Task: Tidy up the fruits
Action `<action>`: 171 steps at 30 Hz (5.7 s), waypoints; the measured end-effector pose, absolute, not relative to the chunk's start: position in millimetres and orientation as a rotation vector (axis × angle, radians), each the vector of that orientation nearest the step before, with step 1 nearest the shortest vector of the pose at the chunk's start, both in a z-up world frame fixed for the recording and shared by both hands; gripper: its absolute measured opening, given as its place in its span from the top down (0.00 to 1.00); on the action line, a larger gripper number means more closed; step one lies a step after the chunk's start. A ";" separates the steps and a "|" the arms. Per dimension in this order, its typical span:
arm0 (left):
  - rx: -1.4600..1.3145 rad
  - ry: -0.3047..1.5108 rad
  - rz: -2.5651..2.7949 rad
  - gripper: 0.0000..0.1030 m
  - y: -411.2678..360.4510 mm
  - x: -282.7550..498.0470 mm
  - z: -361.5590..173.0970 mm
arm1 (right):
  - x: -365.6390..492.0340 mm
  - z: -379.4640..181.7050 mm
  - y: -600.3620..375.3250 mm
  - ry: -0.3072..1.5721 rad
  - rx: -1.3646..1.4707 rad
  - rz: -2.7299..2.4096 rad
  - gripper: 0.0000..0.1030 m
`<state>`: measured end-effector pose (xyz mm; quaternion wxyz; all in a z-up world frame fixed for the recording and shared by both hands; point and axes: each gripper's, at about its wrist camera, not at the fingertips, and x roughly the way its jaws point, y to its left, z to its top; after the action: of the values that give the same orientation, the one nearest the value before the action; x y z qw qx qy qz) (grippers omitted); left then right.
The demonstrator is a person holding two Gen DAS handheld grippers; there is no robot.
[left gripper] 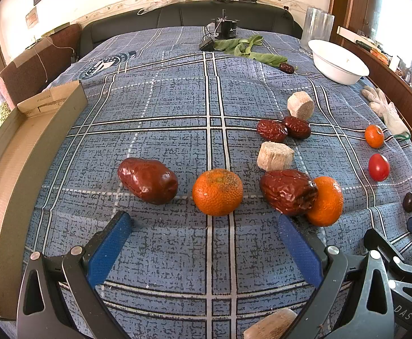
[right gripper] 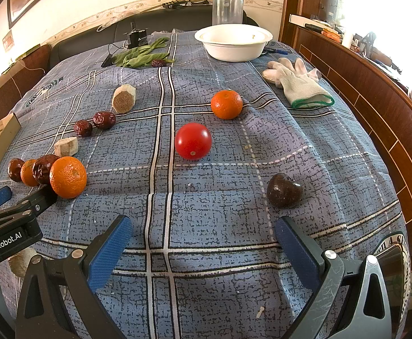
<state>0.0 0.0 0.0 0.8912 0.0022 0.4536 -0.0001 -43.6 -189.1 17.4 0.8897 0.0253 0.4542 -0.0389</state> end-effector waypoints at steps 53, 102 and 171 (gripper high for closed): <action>-0.115 0.542 -0.011 0.15 105.9 -100.8 141.3 | -48.2 23.7 -177.5 0.992 0.022 -0.121 0.03; -0.159 0.697 -0.067 0.25 61.8 -33.2 129.6 | -68.9 58.7 -179.8 0.734 0.209 0.274 0.19; -0.120 0.768 -0.023 0.53 254.7 -22.8 131.8 | -41.4 114.9 30.0 0.844 0.069 0.674 0.68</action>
<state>-22.8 254.7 131.8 0.9254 -0.0586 0.3742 -0.0111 -41.4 30.0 114.9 0.8570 0.0328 0.4018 0.3208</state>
